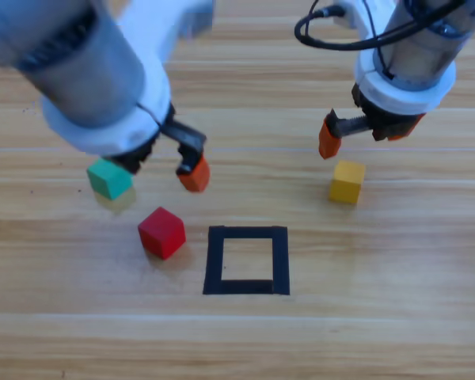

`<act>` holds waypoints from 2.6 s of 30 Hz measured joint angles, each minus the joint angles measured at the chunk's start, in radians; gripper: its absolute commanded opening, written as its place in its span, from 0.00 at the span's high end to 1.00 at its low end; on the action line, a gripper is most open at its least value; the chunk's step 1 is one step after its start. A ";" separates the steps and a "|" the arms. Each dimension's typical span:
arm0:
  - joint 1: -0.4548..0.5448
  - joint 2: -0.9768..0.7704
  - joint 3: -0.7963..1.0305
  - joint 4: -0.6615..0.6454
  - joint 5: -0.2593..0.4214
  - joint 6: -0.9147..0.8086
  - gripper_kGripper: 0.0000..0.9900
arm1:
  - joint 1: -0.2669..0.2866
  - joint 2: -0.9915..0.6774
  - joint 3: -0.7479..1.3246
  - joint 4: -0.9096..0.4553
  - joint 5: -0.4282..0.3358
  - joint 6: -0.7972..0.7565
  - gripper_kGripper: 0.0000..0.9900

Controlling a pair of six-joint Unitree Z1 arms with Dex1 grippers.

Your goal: Stack the blocks in the rectangular block: red at the bottom, yellow in the middle, green on top

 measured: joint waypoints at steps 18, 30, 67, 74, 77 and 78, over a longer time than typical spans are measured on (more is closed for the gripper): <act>0.189 0.207 0.004 -0.002 -0.140 0.062 0.00 | -0.038 0.231 -0.155 0.091 0.052 0.037 0.07; 0.193 0.210 0.091 -0.061 -0.191 0.170 0.02 | -0.043 0.306 -0.217 0.137 0.063 0.037 0.57; 0.199 0.295 0.179 -0.270 -0.195 0.225 0.08 | -0.165 0.057 0.087 0.070 0.139 -0.014 0.73; 0.206 0.299 0.179 -0.301 -0.195 0.235 0.17 | -0.165 0.045 0.089 0.070 0.140 -0.015 0.73; 0.210 0.301 0.179 -0.306 -0.195 0.237 0.25 | -0.165 0.045 0.090 0.068 0.140 -0.017 0.73; 0.210 0.303 0.179 -0.309 -0.195 0.237 0.30 | -0.165 0.045 0.092 0.066 0.140 -0.019 0.73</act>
